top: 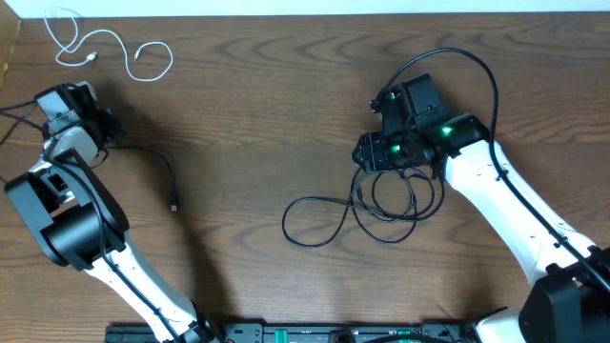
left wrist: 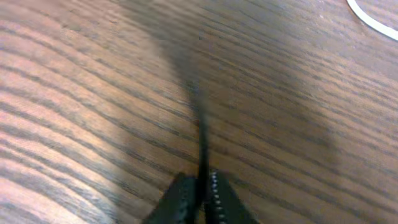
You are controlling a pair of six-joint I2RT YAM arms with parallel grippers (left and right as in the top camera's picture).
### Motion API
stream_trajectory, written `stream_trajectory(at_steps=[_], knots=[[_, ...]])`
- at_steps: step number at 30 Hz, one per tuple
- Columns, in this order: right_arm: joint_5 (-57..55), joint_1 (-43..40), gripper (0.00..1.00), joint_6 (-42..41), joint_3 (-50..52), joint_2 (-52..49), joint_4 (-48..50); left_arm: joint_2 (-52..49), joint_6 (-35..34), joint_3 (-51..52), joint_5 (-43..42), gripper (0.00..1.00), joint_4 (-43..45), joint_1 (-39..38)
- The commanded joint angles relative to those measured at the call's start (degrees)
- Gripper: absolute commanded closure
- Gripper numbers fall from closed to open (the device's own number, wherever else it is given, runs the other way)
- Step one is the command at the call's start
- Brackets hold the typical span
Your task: Untangle cables
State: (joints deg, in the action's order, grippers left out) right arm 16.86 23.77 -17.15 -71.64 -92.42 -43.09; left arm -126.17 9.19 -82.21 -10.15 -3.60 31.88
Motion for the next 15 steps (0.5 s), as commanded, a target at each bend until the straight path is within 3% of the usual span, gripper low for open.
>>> stream_trajectory(at_steps=[1, 6, 15], knots=[[-0.22, 0.35, 0.45, 0.9, -0.44, -0.39, -0.17, -0.42, -0.87, -0.15, 0.28, 0.93, -0.17, 0.17], [-0.22, 0.35, 0.46, 0.9, -0.44, -0.39, -0.24, 2.75, -6.51, -0.15, -0.81, 0.93, -0.2, 0.17], [-0.22, 0.35, 0.46, 0.92, -0.44, -0.39, -0.26, 14.23, -19.61, -0.15, -12.74, 0.92, 1.51, 0.17]])
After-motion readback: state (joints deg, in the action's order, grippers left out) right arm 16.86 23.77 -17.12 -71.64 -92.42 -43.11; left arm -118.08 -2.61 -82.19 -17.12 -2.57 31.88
